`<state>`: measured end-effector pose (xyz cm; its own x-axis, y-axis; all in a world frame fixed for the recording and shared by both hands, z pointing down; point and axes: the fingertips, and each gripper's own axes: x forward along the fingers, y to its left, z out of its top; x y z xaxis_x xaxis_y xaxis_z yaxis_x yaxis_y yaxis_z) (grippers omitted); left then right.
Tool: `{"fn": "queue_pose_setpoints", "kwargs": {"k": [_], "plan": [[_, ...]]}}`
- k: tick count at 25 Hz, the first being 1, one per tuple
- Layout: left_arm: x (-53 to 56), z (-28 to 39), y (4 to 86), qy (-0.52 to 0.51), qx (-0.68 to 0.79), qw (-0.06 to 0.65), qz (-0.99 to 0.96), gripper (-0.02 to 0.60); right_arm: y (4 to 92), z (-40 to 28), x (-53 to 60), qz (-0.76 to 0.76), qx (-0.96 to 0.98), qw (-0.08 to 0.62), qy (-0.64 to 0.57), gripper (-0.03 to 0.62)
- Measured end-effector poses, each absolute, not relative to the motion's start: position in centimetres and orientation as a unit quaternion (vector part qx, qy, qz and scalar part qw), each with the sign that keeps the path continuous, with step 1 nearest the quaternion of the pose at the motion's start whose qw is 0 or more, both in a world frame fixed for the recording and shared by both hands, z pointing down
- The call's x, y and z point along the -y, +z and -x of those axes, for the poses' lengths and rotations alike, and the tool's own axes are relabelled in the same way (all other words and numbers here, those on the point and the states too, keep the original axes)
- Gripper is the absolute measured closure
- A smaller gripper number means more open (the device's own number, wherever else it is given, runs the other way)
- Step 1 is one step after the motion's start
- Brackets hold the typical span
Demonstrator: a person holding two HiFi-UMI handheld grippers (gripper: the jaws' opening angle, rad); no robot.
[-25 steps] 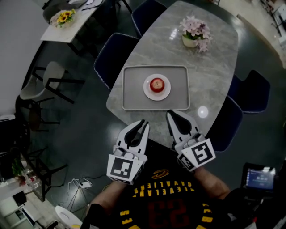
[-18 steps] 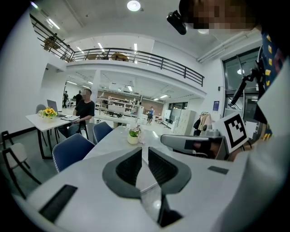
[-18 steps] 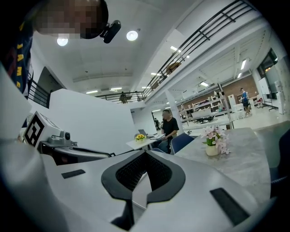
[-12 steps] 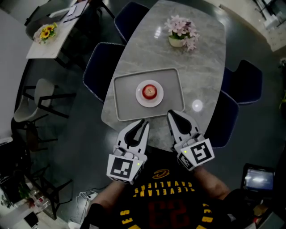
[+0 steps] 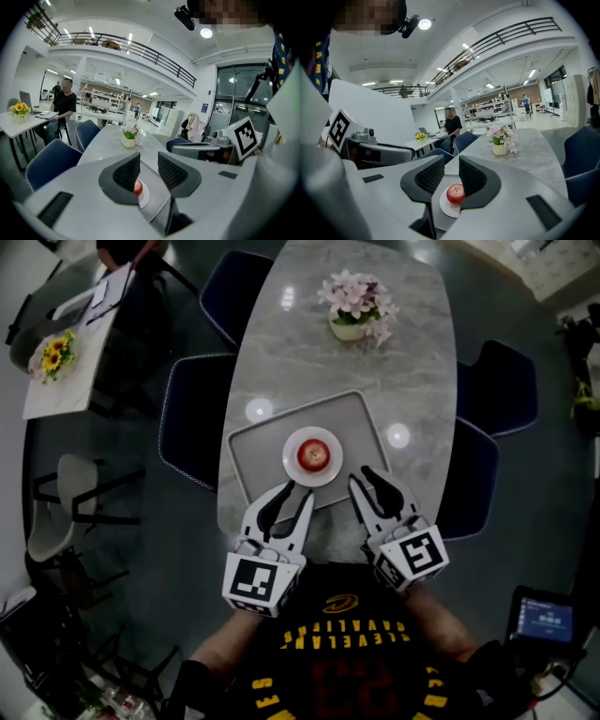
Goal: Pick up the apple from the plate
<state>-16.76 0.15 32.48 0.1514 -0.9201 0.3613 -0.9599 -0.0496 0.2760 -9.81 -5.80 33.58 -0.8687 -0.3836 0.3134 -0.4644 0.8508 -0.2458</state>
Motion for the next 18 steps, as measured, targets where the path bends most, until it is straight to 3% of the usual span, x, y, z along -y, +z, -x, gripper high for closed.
{"fn": "queue_pose_setpoints", "kwargs": {"k": [18], "plan": [[4.8, 22.7, 45.3, 0.116, 0.617, 0.351, -0.695, 0.474, 45.2, 7.6, 10.3, -0.312, 0.891, 0.203, 0.261, 0.511]]}}
